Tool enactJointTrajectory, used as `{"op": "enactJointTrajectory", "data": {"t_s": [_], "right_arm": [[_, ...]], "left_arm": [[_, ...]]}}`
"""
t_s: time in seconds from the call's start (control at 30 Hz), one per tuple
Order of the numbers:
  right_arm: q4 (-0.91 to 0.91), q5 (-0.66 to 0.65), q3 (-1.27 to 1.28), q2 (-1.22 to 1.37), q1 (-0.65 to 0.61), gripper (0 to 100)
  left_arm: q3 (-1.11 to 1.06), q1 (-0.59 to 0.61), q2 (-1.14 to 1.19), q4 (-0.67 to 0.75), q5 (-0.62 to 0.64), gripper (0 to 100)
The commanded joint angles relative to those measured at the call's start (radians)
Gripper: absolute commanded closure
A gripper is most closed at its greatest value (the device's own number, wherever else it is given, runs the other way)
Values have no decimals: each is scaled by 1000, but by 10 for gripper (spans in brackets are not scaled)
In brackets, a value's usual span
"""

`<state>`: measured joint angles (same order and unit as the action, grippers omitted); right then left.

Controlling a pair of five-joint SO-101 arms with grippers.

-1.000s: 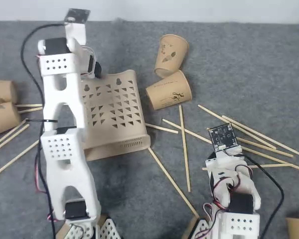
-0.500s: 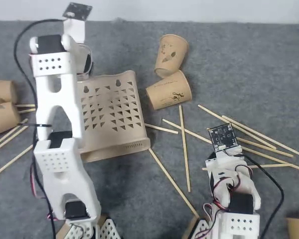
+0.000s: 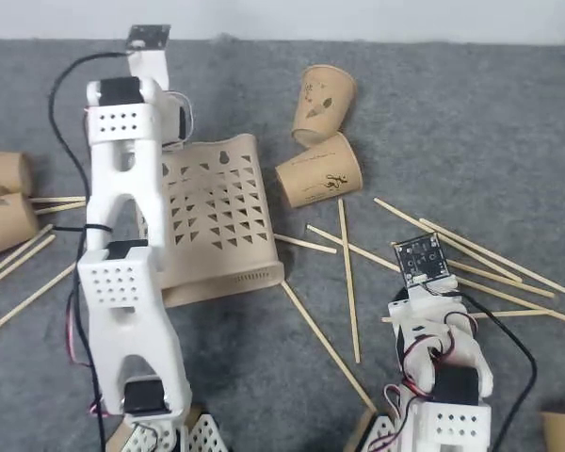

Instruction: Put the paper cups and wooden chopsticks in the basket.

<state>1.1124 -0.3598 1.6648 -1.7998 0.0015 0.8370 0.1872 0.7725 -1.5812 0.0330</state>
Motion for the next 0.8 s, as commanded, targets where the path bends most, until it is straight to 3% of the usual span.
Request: {"op": "enactJointTrajectory", "data": {"t_s": [0.0, 0.1, 0.23, 0.47, 0.77], "right_arm": [[-10, -17, 9, -16, 5, 987], [-10, -17, 9, -16, 5, 987], [-10, -17, 9, -16, 5, 987], [-12, -17, 9, -16, 5, 987], [-12, -17, 9, -16, 8, 987]], "left_arm": [[8, -35, -12, -89, 12, 987], [30, -49, -12, -176, -35, 986], [-5, -41, -57, -180, -155, 987], [-386, -95, -308, -178, -399, 985], [-725, -183, -646, -178, -439, 984]]}}
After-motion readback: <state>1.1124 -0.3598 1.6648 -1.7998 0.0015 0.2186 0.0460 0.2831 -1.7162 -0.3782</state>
